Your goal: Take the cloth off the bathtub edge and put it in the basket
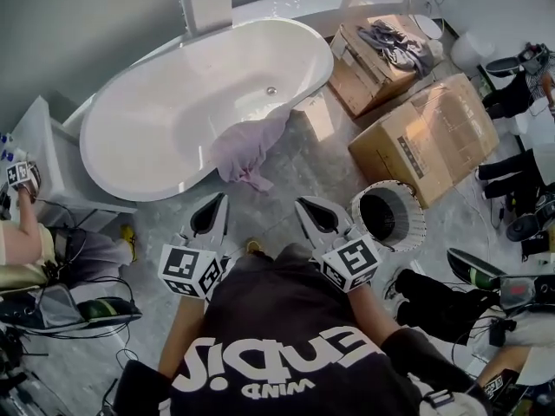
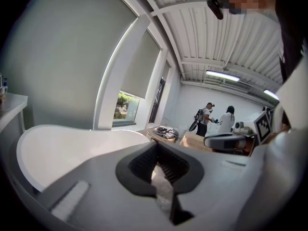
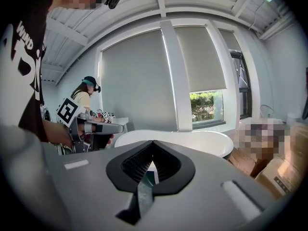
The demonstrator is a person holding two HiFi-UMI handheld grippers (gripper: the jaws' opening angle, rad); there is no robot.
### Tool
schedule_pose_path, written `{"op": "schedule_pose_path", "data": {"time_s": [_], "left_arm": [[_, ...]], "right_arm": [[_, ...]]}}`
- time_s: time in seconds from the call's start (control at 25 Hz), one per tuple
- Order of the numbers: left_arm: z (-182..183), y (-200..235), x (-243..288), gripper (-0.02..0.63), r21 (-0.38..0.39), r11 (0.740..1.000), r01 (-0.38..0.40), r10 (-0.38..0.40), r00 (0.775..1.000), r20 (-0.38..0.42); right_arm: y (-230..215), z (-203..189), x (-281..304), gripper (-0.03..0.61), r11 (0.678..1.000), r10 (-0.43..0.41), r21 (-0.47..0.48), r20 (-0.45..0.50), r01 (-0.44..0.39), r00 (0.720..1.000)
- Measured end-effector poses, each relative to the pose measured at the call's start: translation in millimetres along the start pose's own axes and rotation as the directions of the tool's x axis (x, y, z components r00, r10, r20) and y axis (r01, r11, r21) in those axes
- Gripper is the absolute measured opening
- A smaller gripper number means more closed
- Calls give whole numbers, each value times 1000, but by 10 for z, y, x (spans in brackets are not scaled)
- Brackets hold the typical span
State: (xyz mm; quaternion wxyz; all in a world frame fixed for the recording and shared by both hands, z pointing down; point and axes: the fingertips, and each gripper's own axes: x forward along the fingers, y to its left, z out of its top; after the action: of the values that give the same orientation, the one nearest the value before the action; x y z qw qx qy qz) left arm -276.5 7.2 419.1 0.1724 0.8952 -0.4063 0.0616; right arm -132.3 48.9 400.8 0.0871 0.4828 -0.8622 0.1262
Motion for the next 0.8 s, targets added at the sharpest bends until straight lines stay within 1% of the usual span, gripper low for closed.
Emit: {"op": "schedule_pose_path", "data": {"time_s": [0.16, 0.32, 0.56, 0.8], "left_arm": [[-36, 80, 181, -3, -13, 999, 31, -31, 999, -26], [-4, 105, 332, -3, -32, 998, 48, -49, 998, -28], [73, 193, 608, -3, -17, 1000, 26, -26, 999, -33], [233, 224, 898, -3, 1, 1000, 18, -18, 999, -31]], "right_arm": [[-132, -2, 92, 9, 999, -39, 23, -4, 40, 999], [-261, -22, 153, 9, 997, -60, 43, -7, 60, 998], [-523, 4, 304, 9, 997, -55, 50, -1, 55, 998], [-842, 142, 469, 9, 998, -45, 51, 19, 44, 999]]}}
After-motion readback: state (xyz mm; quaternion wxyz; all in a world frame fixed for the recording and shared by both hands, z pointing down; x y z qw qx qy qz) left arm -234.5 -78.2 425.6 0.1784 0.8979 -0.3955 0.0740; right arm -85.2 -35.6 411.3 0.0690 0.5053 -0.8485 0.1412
